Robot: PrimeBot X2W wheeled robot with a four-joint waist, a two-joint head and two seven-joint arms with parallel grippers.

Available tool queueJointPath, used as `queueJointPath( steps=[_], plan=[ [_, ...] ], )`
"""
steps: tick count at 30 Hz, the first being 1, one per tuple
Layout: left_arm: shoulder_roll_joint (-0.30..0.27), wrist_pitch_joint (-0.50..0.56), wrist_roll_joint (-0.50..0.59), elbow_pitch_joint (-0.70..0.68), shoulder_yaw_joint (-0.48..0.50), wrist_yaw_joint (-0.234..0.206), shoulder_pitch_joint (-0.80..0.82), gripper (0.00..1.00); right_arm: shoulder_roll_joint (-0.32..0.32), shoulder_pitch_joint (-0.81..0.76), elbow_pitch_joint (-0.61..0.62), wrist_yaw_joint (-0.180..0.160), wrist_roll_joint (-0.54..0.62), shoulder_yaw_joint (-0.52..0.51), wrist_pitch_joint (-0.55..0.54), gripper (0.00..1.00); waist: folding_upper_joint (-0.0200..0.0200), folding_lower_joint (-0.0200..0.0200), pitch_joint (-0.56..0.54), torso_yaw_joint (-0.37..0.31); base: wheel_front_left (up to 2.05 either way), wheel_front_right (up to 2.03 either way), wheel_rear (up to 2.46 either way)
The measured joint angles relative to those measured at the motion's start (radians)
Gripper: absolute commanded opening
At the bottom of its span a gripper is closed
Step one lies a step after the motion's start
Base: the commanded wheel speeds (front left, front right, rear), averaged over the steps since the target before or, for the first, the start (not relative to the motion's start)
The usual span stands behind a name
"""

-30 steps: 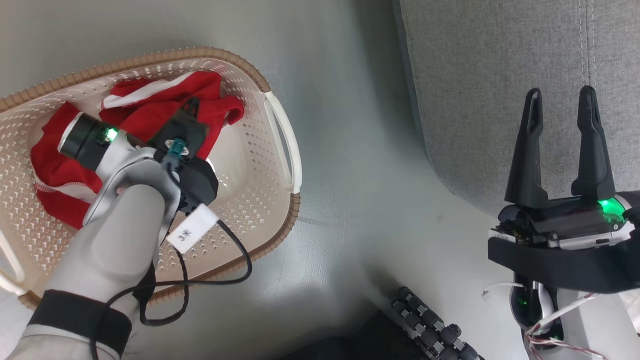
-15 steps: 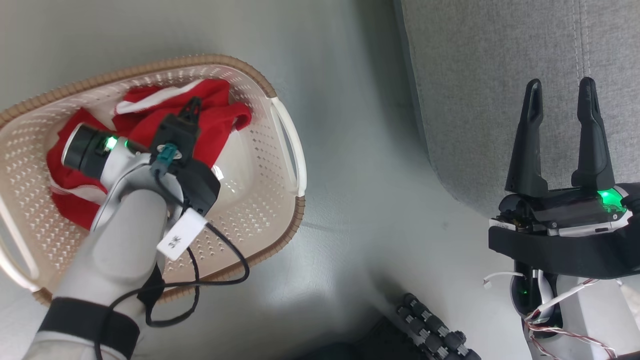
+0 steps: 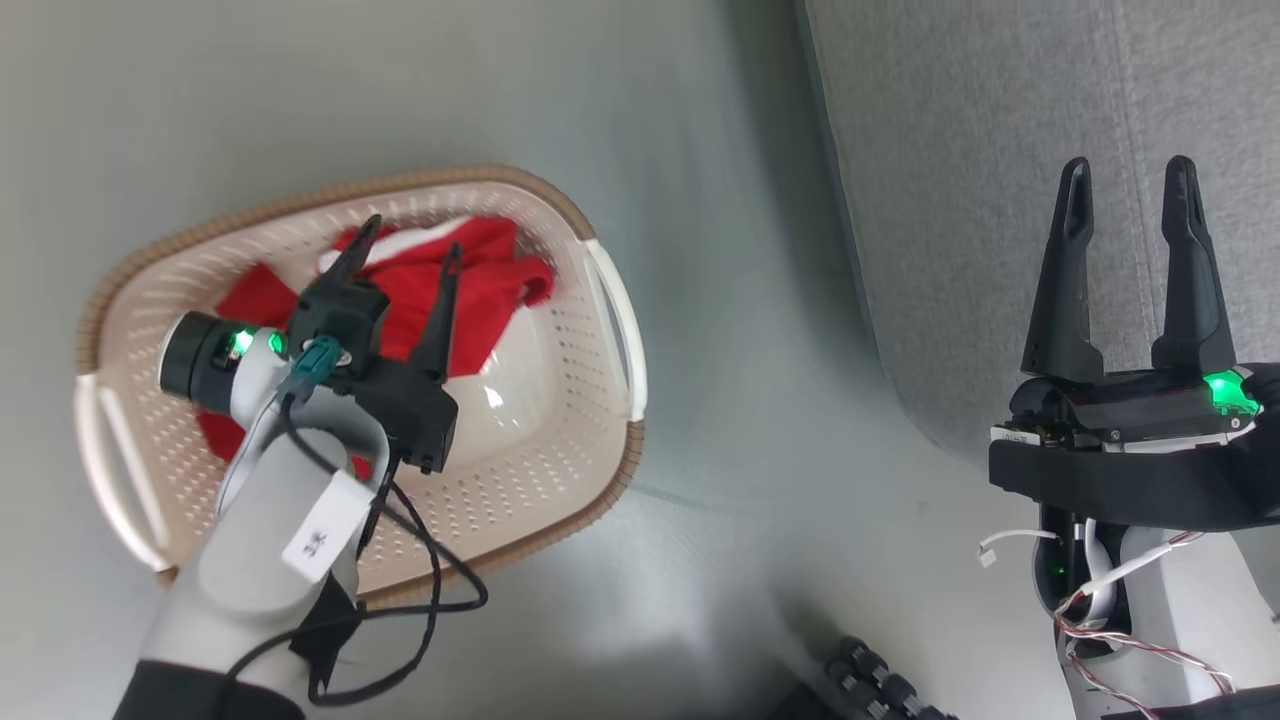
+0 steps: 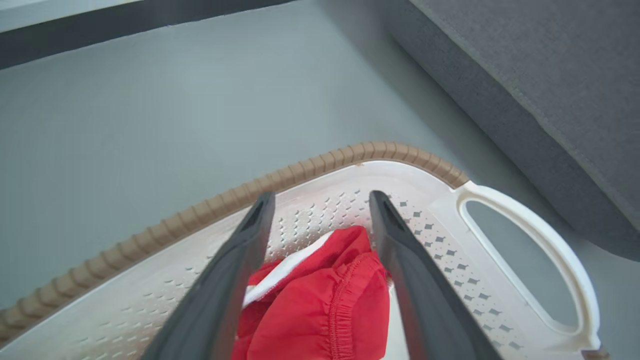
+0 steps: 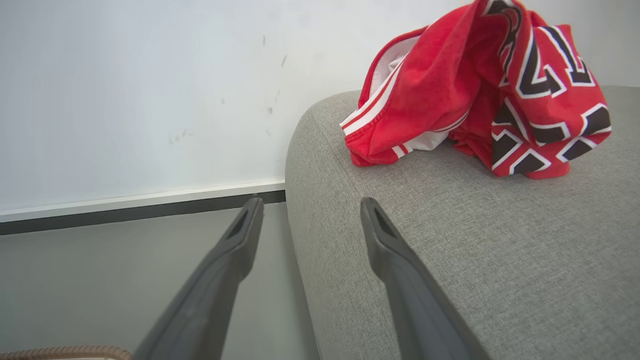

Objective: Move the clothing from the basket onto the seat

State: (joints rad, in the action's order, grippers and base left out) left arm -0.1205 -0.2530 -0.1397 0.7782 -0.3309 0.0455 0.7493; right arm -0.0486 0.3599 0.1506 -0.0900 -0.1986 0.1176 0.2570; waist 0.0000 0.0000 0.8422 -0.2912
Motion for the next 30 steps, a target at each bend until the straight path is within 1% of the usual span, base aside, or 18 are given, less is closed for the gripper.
queueJointPath(
  steps=[4, 8, 17, 20, 23, 30],
  plan=[
    [0.006, 0.0, -0.041, -0.061, 0.029, 0.007, -0.049, 1.0, 0.0, 0.0, -0.028, 0.007, 0.007, -0.005, 0.0, 1.0, 0.0, 0.0, -0.044, 0.02, 0.0, 0.0, 0.0],
    [0.011, 0.0, -0.06, -0.12, 0.057, 0.009, -0.102, 1.0, 0.0, -0.001, -0.061, 0.017, 0.007, -0.006, 0.0, 1.0, 0.0, -0.0001, -0.093, 0.04, 0.0, 0.0, 0.0],
    [0.001, 0.0, -0.114, -0.226, 0.135, 0.014, -0.228, 1.0, -0.001, -0.005, -0.148, 0.038, 0.007, 0.001, 0.0, 1.0, 0.0, -0.0002, -0.217, 0.074, 0.0, 0.0, 0.0],
    [0.001, 0.0, -0.124, -0.262, 0.164, 0.006, -0.274, 1.0, -0.001, -0.009, -0.171, 0.047, 0.007, 0.004, 0.0, 1.0, 0.0, -0.0002, -0.26, 0.083, 0.0, 0.0, 0.0],
    [0.002, 0.0, -0.14, -0.298, 0.19, -0.002, -0.325, 1.0, -0.002, -0.026, -0.194, 0.048, 0.007, 0.006, 0.0, 1.0, -0.0001, -0.0002, -0.304, 0.091, 0.0, 0.0, 0.0],
    [0.011, 0.0, -0.158, -0.375, 0.234, -0.019, -0.433, 1.0, -0.008, -0.057, -0.247, 0.07, 0.007, 0.009, 0.0, 1.0, -0.0001, -0.0002, -0.408, 0.111, 0.0, 0.0, 0.0]
  ],
)
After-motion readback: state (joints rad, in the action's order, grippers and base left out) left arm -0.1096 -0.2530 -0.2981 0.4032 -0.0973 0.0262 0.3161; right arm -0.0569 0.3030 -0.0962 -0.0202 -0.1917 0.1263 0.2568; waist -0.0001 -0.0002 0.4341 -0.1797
